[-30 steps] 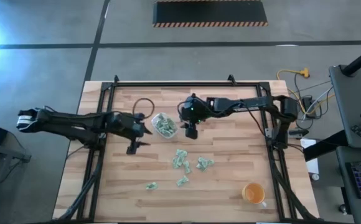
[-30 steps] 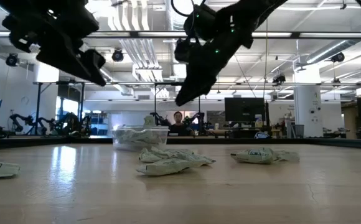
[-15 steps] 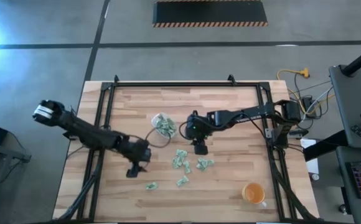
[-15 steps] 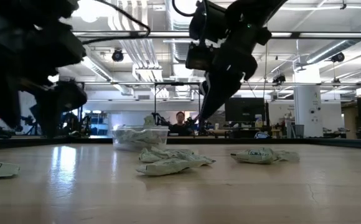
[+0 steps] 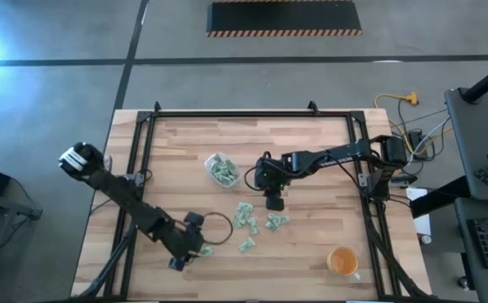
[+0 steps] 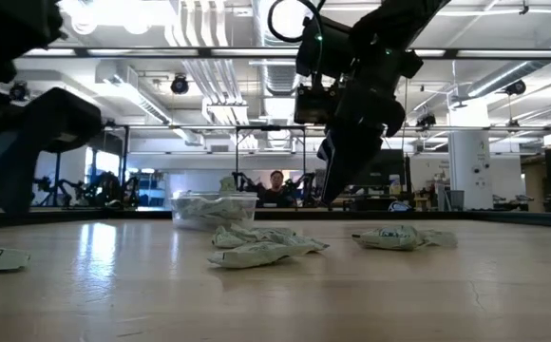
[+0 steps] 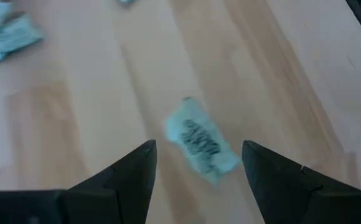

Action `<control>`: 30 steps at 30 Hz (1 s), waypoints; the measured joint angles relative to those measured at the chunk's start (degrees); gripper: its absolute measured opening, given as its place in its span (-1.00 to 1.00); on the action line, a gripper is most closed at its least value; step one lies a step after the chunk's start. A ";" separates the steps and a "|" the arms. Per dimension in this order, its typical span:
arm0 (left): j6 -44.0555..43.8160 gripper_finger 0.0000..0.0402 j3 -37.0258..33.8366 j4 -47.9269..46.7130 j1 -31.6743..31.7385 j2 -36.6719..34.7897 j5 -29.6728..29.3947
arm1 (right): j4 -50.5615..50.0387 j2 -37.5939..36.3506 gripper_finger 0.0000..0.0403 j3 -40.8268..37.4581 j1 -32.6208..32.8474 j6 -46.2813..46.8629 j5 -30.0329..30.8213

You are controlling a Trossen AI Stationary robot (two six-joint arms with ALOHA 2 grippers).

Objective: Pick and place Stevia / Truvia into bins
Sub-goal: Put the stevia packet into the transparent bin

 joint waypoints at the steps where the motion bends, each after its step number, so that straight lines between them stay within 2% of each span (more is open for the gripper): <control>1: 0.02 0.10 0.68 0.06 -0.50 1.15 -0.07 | -0.05 0.00 -0.56 -0.02 0.00 -0.02 0.00; 7: 0.04 0.10 2.32 -1.12 -0.77 5.52 -0.22 | 0.09 0.00 -0.61 -0.02 0.00 0.87 -0.01; 13: -0.43 0.04 2.82 -3.99 -0.76 5.89 -2.15 | 0.06 0.00 -0.64 -0.02 0.04 1.23 -0.02; 17: -0.06 -0.20 2.68 -5.26 -0.70 5.11 -3.32 | 0.04 0.00 -0.64 -0.02 0.04 1.46 -0.02; 25: 2.99 -0.93 2.66 -6.54 -0.68 4.81 -3.36 | 0.00 0.00 -0.62 -0.02 0.04 1.46 -0.04; 30: 6.27 -0.98 2.55 -6.76 -0.59 4.73 -7.87 | 0.04 0.00 -0.66 -0.02 0.04 1.45 -0.04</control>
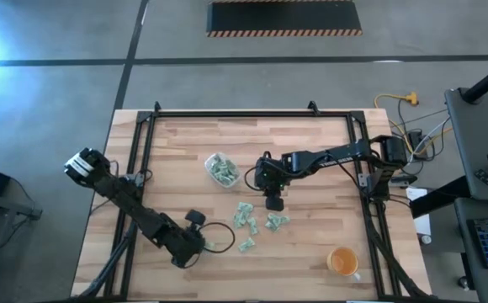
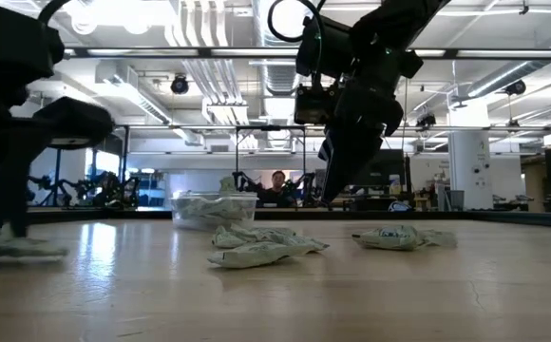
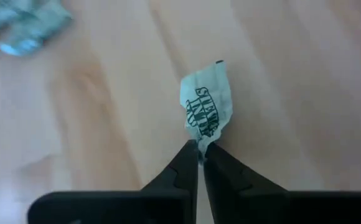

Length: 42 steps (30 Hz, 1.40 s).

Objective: Pick and place Stevia / Truvia into bins
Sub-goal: Put the stevia packet into the transparent bin

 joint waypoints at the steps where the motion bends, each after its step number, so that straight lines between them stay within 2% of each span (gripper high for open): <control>1: 1.09 -0.99 0.00 0.01 0.10 -0.09 -1.63 | 0.00 0.00 -0.66 0.00 0.00 0.00 0.00; 9: 12.49 -1.00 -0.12 0.20 3.11 -5.19 -22.61 | 0.24 0.00 -0.63 0.00 0.00 -0.01 0.00; 12: 16.31 -1.00 -1.01 0.02 6.54 -8.73 -27.58 | 0.82 0.00 -0.63 0.00 0.00 -0.05 -0.01; 15: 19.28 -1.00 -2.10 0.23 11.92 -12.18 -29.88 | 1.57 0.00 -0.65 0.00 0.00 -0.25 -0.02; 21: 25.29 -1.00 -5.59 -0.02 26.26 -18.37 -29.22 | 1.64 0.02 -0.65 0.00 0.00 -0.25 -0.02; 23: 26.72 -1.00 -5.80 0.35 31.19 -19.53 -25.42 | 1.64 0.02 -0.64 -0.06 0.00 -0.25 -0.02; 26: 29.22 -1.00 -5.92 1.11 37.21 -20.76 -15.40 | 1.79 0.02 -0.62 -0.24 -0.01 -0.49 -0.01; 28: 29.97 -1.00 -5.92 1.26 40.27 -20.91 -11.33 | 1.78 0.02 -0.62 -0.32 0.00 -0.64 -0.02; 33: 32.64 -1.00 -5.92 2.15 44.12 -20.48 -10.58 | 2.68 0.02 -0.65 -0.74 0.00 -0.68 -0.02; 42: 35.66 -1.00 -5.88 5.60 46.71 -17.09 -9.11 | 3.17 0.02 -0.64 -0.86 0.00 -1.30 -0.04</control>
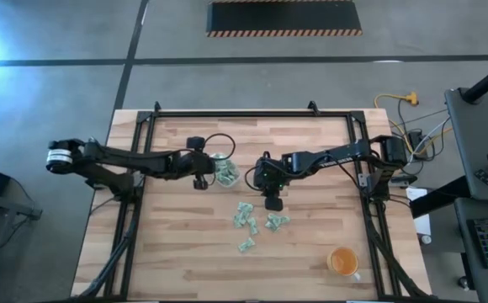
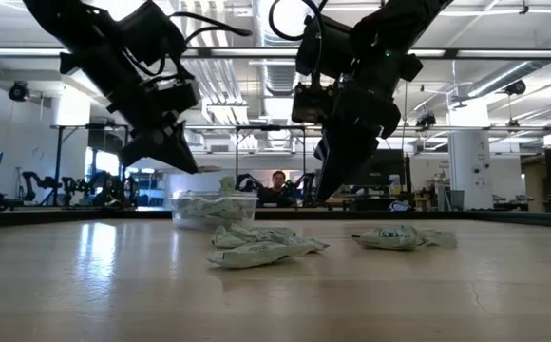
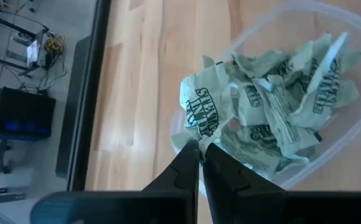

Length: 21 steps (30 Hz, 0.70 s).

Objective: Pick and place Stevia / Truvia into bins
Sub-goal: Put the stevia packet into the transparent bin

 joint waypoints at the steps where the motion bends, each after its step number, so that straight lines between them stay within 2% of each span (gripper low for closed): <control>1: 0.18 -1.00 0.06 0.02 0.02 0.44 0.02 | -0.02 0.00 -0.63 -0.06 0.00 0.00 0.00; 10: 1.20 -0.97 0.02 -0.24 0.11 3.36 0.20 | 0.04 0.00 -0.66 -0.24 0.00 -0.02 0.00; 21: 1.17 -0.39 -0.05 -0.03 0.09 3.91 0.20 | -0.09 0.00 -0.60 -0.37 0.00 0.00 -0.02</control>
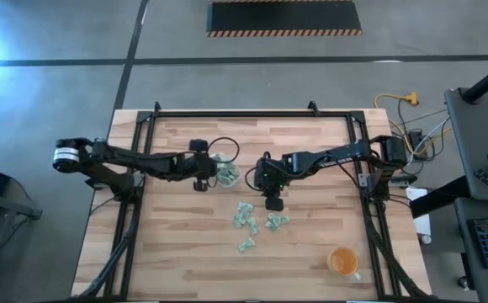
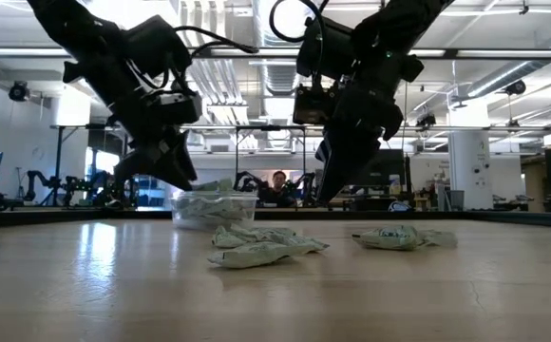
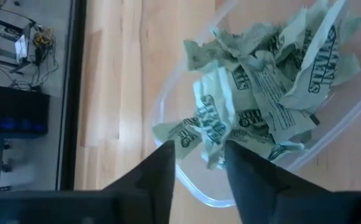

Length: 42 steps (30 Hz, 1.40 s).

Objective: Pick and place Stevia / Truvia into bins
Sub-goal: Put the stevia packet into the transparent bin

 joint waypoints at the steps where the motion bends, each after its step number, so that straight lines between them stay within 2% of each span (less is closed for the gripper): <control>1: 0.00 -0.35 0.04 -0.02 0.00 -0.31 -0.07 | -0.06 0.00 -0.60 0.00 0.00 0.00 0.00; 7: -1.50 -0.23 0.07 -0.53 -0.01 -2.11 -5.32 | -0.09 0.00 -0.64 -0.02 0.02 0.00 -0.02; 12: -2.64 -0.23 -0.02 3.84 0.00 -2.85 -5.47 | 0.02 0.00 -0.66 -0.02 0.02 0.00 -0.02; 18: -2.58 -0.23 -0.16 5.17 -0.07 -1.38 5.27 | 0.23 0.00 -0.63 -0.04 0.07 0.02 -0.02; 29: -2.51 -0.23 0.77 3.71 1.29 4.14 5.57 | 1.14 0.02 -0.66 -0.04 0.07 0.02 -0.01; 35: -2.58 -0.23 1.22 3.59 1.29 3.36 6.01 | 1.25 0.01 -0.63 -0.25 0.07 -0.09 0.00; 42: -3.04 -0.23 1.22 4.28 1.25 -0.65 6.02 | 1.20 0.01 -0.63 -0.30 0.07 -0.41 0.00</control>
